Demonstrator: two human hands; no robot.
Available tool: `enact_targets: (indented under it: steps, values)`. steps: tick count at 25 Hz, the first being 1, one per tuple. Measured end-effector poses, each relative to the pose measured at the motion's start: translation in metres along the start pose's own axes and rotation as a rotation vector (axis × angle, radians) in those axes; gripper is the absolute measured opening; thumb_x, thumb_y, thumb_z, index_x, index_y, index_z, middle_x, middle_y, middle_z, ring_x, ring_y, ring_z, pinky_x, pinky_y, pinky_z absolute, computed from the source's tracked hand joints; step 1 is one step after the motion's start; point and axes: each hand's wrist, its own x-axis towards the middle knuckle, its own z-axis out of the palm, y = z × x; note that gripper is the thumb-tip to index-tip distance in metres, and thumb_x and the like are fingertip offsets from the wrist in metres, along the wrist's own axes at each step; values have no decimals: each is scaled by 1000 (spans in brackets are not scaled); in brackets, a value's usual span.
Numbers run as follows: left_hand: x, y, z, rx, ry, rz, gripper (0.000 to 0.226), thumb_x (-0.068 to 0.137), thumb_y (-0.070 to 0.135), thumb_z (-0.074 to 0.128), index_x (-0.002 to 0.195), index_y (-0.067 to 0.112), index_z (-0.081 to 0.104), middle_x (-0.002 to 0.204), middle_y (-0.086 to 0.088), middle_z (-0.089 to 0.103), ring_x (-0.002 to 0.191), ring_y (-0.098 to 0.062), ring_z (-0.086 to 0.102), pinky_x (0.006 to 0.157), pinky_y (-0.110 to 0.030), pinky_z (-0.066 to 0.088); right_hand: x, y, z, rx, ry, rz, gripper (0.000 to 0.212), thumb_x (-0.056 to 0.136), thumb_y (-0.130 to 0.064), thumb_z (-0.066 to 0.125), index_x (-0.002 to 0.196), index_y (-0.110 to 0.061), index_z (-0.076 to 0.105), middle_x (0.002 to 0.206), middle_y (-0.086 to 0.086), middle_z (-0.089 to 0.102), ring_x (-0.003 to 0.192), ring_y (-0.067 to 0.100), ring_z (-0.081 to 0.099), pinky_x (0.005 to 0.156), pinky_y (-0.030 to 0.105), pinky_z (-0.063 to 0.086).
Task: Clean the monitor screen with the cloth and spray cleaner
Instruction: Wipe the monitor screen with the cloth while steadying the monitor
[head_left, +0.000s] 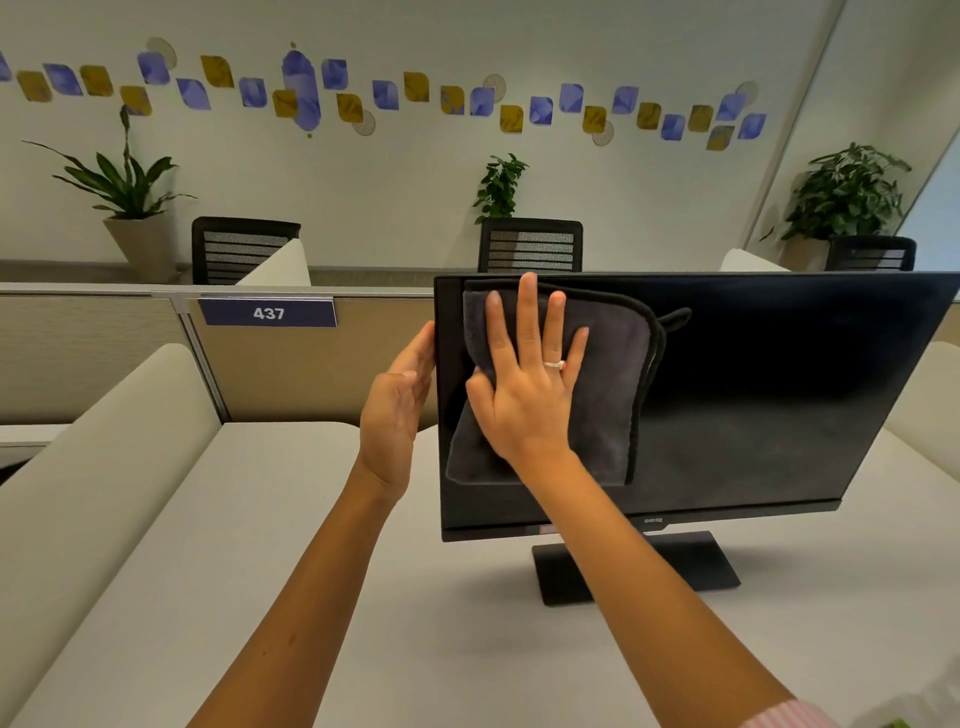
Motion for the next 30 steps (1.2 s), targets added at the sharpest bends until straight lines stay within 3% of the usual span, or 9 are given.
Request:
enact_targets:
  steps: [6,10,12,14,17,19,21,24,30]
  values:
    - [0,0,12,46,21,-42,60,86,32,25,144,19,17,139,15,33,129,-5,36,97,-9,38,9,77,-26,-18,67,167,75,81,-29,47,150,-20,18,156,18,16,144,37,6,114,61,3]
    - [-4,0,13,32,30,-64,59,87,32,26,145,21,17,147,9,31,136,-13,33,106,-24,35,4,136,-42,7,105,494,71,86,-35,38,150,-33,6,159,12,4,145,36,-3,108,70,1]
    - [-5,0,15,37,40,-70,60,85,33,28,144,24,19,146,11,32,134,-12,35,103,-22,38,-1,154,-46,53,123,629,67,89,-35,32,149,-37,2,160,7,-1,145,35,-8,103,76,1]
    - [-6,-2,16,49,54,-74,57,88,33,26,144,26,18,144,13,32,135,-13,34,99,-19,40,-2,156,-47,94,138,688,66,89,-34,29,149,-36,1,160,5,-2,145,34,-9,102,78,1]
    - [-8,-6,14,70,93,-83,62,85,33,28,145,28,16,150,11,28,137,-18,31,106,-33,35,1,135,-41,111,148,725,69,86,-30,32,149,-33,4,160,6,1,145,34,-7,101,78,3]
    - [-9,-8,12,72,100,-103,66,81,33,30,146,29,16,152,9,27,137,-19,32,108,-40,32,3,110,-35,99,145,705,69,85,-31,34,149,-32,8,160,8,4,145,35,-4,101,78,3]
    - [-9,-8,10,75,80,-117,68,80,33,31,146,29,16,152,10,27,136,-20,34,105,-39,36,2,83,-27,73,117,626,68,86,-35,34,150,-32,10,159,11,7,145,37,-3,102,77,4]
    - [-8,-7,7,64,39,-99,67,79,31,31,146,30,19,146,14,35,129,-15,44,100,-34,44,-7,40,-11,45,67,423,70,84,-37,37,149,-35,12,158,12,11,145,38,0,102,76,1]
    - [-12,-8,1,30,13,-83,65,82,28,28,147,25,19,148,3,37,131,-22,43,107,-48,36,-68,-10,30,-19,-79,9,68,84,-43,43,148,-39,19,160,6,4,145,38,2,102,75,-5]
